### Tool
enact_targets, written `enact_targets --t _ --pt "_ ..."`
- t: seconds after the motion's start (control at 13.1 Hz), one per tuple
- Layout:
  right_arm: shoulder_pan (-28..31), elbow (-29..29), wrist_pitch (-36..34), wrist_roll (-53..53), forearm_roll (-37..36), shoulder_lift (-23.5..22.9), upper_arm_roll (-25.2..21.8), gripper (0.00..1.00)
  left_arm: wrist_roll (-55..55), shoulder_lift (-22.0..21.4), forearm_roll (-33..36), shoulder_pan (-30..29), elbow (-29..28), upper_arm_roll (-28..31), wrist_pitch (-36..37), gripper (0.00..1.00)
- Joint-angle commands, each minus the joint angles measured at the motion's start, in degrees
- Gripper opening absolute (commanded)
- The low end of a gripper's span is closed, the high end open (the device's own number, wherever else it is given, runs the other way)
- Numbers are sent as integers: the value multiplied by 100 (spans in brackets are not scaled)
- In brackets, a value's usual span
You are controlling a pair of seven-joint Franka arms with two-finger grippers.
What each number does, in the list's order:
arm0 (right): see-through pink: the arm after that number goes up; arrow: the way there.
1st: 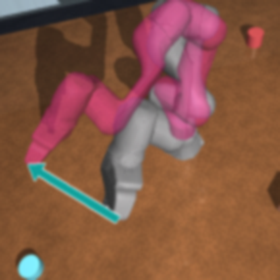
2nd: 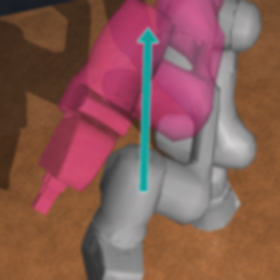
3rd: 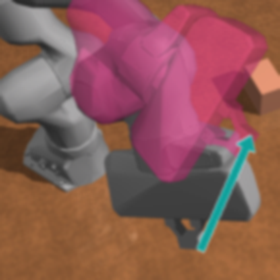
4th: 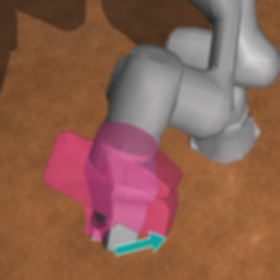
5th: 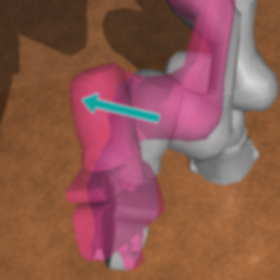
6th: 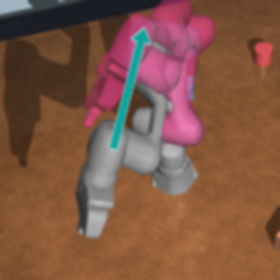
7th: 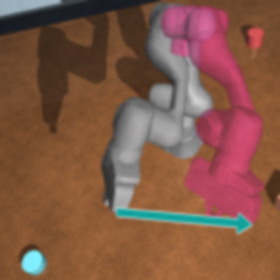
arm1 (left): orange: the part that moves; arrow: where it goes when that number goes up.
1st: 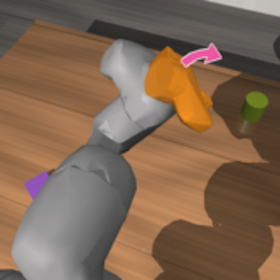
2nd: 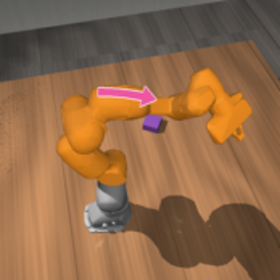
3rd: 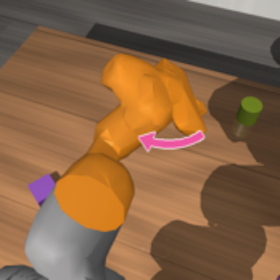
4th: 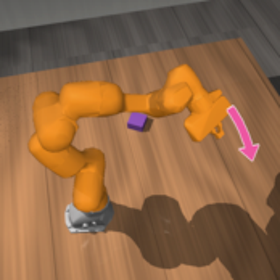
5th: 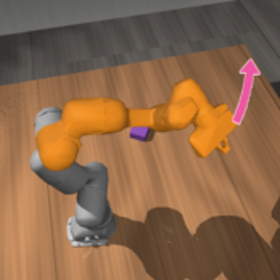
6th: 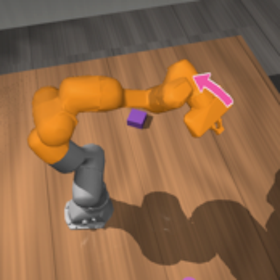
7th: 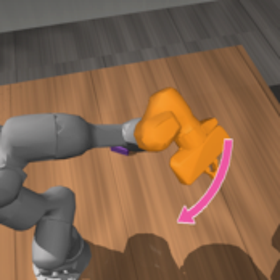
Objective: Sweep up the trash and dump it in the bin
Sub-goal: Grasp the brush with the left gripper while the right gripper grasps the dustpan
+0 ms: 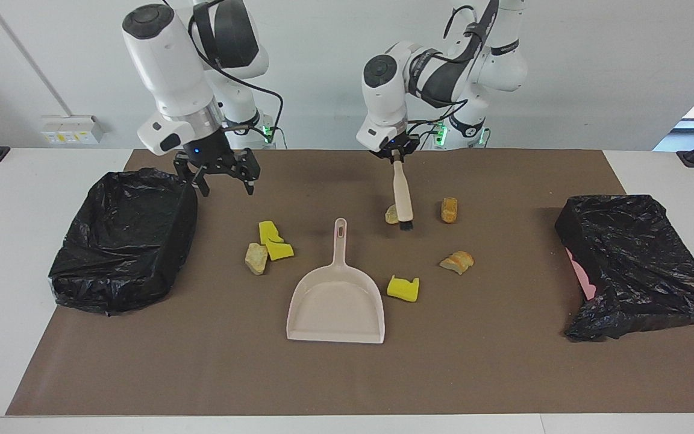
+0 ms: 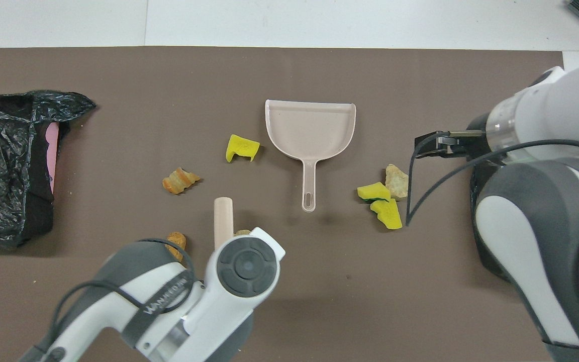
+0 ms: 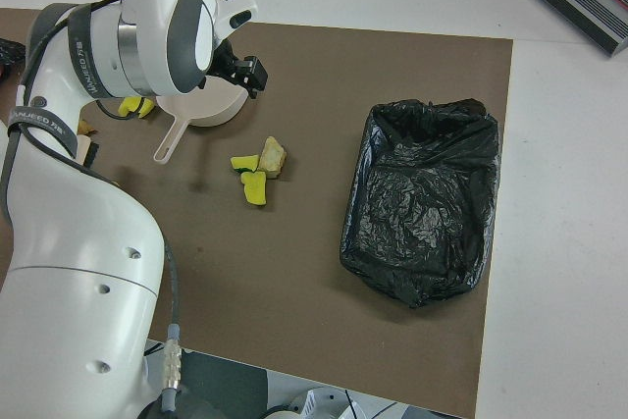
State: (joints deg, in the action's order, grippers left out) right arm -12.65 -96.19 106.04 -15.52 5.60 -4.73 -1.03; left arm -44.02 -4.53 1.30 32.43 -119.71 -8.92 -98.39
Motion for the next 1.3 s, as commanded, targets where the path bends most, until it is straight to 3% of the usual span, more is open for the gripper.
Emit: enact_targets --t 0.0,0.38,0.53,0.76,1.14,1.22 --pt "-402 144 389 -1027 143 -500 24 100 113 -303 72 -648 -95 22 303 0" --pt "-1299 583 1171 -1935 -49 -1661 15 100 43 -1075 90 -1115 -1280 22 180 0" --pt "-1537 497 1480 -2130 -435 -1820 24 100 -219 -1409 90 -1169 -1816 31 66 0" --pt "-1687 39 1498 -1937 -665 -1812 24 100 -1107 -1428 2 -1169 -2327 31 -574 0" --pt "-1863 -197 1419 -1911 -674 -1804 24 100 -1021 -1245 -647 -1099 -2531 13 -1699 0" --pt "-1863 -286 1428 -1858 -674 -1768 24 94 -873 -1104 -675 -1064 -2522 4 -1901 0"
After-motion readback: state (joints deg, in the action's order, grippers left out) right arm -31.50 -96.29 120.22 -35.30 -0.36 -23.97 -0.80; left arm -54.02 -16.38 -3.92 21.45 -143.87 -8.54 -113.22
